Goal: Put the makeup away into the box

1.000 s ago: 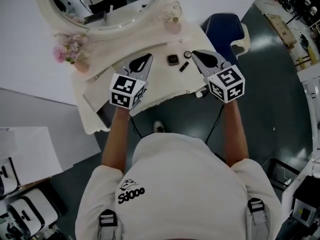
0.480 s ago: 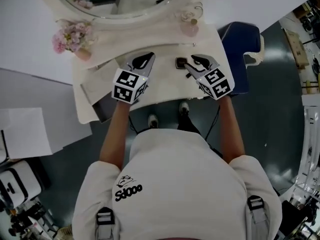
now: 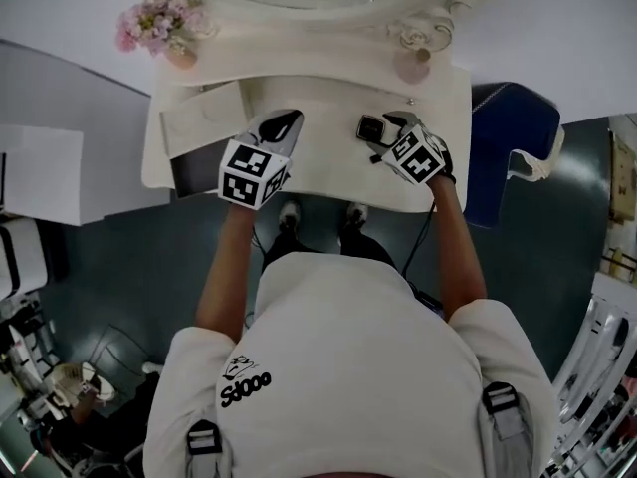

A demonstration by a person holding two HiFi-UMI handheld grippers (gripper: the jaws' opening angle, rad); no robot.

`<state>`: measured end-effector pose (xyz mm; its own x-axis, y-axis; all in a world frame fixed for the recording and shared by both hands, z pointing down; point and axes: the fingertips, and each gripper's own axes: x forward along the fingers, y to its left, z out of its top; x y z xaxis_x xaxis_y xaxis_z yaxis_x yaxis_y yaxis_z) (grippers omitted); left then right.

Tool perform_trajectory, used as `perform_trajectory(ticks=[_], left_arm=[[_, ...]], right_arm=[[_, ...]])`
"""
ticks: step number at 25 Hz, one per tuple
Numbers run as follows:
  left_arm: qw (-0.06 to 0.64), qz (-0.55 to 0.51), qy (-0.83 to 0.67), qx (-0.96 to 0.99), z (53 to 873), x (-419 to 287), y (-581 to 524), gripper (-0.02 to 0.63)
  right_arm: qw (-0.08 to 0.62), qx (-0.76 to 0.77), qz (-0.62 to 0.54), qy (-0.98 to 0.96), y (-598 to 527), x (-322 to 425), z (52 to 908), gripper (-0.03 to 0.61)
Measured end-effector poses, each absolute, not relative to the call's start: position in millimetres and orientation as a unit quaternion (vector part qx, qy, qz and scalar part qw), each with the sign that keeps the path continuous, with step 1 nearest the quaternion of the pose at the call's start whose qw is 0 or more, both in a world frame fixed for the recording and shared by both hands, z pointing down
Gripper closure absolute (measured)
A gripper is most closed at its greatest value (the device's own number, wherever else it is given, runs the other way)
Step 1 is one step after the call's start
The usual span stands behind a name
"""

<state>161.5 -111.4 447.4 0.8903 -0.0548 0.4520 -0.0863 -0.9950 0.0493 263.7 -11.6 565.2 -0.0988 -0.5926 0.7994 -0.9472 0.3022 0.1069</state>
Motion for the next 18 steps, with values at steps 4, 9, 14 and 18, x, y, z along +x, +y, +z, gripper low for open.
perform_trajectory(ticks=[4,9,14,18], left_arm=[[0.052,0.239,-0.089,0.966,460.4,152.4,-110.6,0.595],[0.087,0.238,-0.156,0.955,478.2,141.5,-103.5,0.595],[0.097,0.237,-0.191,0.948,486.6,127.1,-96.8,0.595],[0.115,0.232,-0.228,0.939,491.2,105.0,-105.3,0.595]], right_arm=[[0.430,0.479,0.231,-0.730,-18.1,271.4,601.4,0.273],[0.455,0.422,0.231,-0.749,-21.5,274.7,638.8,0.252],[0.479,0.400,0.225,-0.748,-25.6,280.1,660.0,0.238],[0.484,0.391,0.243,-0.744,-24.8,277.7,668.0,0.261]])
